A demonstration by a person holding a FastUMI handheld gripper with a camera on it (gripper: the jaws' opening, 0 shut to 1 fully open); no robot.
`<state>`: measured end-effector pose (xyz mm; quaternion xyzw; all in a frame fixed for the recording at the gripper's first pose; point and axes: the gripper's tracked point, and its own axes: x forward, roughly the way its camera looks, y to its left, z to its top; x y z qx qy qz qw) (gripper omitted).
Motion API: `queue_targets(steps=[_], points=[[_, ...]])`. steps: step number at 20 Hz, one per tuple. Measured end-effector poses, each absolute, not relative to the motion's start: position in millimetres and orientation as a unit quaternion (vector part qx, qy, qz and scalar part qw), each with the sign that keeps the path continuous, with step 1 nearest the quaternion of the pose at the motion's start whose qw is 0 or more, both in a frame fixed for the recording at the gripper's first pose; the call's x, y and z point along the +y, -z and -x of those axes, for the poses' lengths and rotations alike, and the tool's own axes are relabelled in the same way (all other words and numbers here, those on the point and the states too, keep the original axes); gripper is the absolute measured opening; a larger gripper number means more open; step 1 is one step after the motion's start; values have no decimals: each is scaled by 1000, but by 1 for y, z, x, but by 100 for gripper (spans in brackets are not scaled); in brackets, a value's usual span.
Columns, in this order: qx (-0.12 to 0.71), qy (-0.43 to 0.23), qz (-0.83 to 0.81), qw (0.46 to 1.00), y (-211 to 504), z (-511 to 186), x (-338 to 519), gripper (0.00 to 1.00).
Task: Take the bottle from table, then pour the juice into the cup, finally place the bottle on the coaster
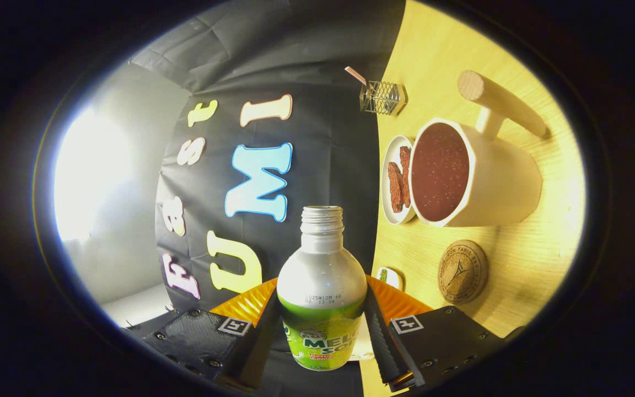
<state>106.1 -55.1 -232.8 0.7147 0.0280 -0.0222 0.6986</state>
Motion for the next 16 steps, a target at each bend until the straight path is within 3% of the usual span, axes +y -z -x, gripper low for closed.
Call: queue_targets(steps=[16], points=[[-14,20,-779,626,222,-109,-54,77]])
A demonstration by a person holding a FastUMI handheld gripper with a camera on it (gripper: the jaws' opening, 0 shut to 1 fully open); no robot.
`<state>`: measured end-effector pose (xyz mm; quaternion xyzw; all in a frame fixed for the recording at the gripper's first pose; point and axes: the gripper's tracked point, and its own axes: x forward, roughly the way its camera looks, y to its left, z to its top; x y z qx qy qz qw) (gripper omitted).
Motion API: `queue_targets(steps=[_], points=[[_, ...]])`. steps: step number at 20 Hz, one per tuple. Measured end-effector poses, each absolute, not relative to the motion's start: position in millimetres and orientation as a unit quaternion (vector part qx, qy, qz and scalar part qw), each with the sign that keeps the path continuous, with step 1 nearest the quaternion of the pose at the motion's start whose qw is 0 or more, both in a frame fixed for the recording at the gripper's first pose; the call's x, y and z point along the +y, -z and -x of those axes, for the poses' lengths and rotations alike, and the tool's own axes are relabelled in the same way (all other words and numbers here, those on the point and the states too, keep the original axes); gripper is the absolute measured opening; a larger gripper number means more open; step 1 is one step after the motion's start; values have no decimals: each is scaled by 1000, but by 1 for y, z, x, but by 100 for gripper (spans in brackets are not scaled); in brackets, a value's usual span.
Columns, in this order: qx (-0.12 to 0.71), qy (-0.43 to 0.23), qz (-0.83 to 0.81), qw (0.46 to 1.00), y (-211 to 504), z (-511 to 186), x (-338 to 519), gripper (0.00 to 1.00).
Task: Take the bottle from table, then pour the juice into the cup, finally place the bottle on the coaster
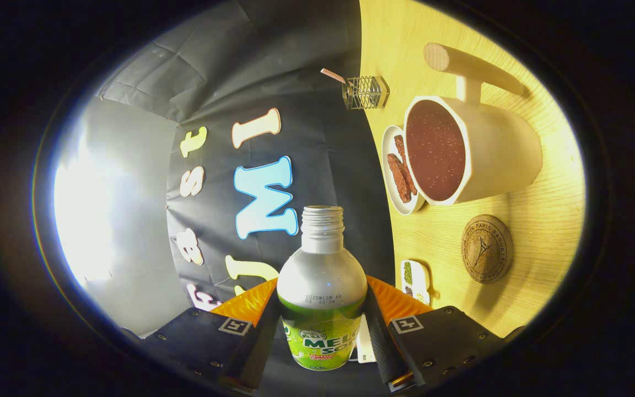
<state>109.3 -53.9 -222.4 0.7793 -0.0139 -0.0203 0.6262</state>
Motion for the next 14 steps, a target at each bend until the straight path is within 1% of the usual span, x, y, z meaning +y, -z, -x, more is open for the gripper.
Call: queue_targets(steps=[3,14], points=[[-21,19,-790,612,220,-110,-55,77],[-34,16,-804,594,213,-116,-46,77]])
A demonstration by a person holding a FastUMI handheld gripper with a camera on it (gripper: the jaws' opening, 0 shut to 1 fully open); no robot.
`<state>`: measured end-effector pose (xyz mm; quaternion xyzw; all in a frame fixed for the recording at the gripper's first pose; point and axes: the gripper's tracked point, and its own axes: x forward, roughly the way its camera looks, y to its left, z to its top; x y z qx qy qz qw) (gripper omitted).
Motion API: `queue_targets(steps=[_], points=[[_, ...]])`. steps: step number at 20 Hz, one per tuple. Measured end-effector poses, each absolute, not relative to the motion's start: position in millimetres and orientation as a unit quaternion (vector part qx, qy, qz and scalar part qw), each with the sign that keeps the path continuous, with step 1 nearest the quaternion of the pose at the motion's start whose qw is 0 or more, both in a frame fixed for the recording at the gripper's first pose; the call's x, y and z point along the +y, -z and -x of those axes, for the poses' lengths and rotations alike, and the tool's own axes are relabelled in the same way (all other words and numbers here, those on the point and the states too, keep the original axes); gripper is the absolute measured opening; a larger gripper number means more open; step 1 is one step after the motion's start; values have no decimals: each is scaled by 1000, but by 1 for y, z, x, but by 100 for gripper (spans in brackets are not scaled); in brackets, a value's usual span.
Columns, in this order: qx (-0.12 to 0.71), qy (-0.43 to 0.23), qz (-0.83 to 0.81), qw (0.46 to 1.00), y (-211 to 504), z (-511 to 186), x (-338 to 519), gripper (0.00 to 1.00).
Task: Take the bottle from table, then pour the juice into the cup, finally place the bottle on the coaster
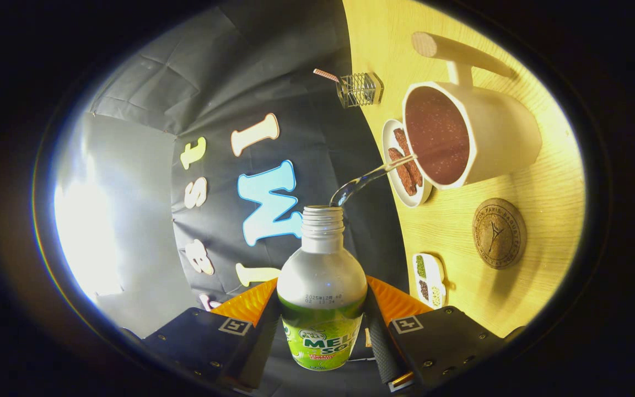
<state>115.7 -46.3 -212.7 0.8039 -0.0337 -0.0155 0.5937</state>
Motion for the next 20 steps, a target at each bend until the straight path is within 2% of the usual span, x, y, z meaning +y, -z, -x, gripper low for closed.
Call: queue_targets(steps=[9,20], points=[[-46,13,-812,582,197,-121,-47,77],[-62,17,-838,543,183,-126,-47,77]])
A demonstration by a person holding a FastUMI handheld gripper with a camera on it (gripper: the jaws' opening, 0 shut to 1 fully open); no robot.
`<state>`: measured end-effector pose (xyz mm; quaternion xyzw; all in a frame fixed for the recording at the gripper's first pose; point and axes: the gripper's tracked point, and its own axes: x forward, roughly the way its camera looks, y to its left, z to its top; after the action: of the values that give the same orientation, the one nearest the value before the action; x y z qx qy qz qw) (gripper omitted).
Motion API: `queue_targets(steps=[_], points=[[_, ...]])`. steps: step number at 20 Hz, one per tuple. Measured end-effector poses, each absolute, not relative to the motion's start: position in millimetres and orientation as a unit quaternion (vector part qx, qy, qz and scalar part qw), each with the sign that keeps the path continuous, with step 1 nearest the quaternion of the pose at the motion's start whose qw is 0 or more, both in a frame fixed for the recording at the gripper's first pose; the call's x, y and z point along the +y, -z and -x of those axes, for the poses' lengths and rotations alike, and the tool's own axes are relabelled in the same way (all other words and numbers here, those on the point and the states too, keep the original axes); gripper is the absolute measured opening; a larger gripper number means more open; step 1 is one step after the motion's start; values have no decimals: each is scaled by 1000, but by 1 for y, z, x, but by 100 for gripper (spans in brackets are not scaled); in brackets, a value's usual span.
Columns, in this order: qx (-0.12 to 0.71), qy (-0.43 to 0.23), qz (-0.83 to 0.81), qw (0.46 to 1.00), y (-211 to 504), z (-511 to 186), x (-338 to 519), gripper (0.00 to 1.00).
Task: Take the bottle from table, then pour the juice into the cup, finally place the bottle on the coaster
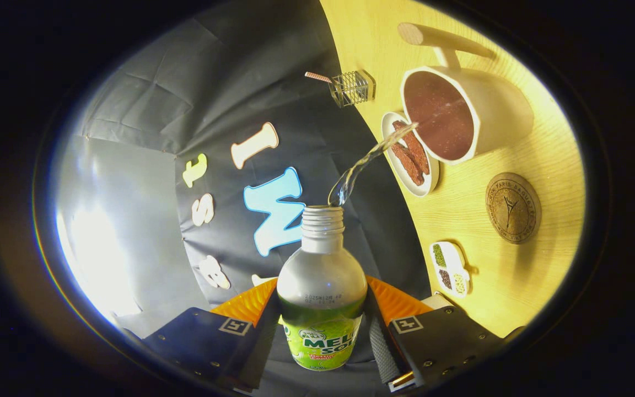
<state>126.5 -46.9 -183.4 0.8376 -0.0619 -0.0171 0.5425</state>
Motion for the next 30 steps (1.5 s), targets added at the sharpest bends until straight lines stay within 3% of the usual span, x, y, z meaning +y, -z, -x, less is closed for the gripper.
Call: queue_targets(steps=[30], points=[[-104,26,-878,467,151,-124,-64,77]])
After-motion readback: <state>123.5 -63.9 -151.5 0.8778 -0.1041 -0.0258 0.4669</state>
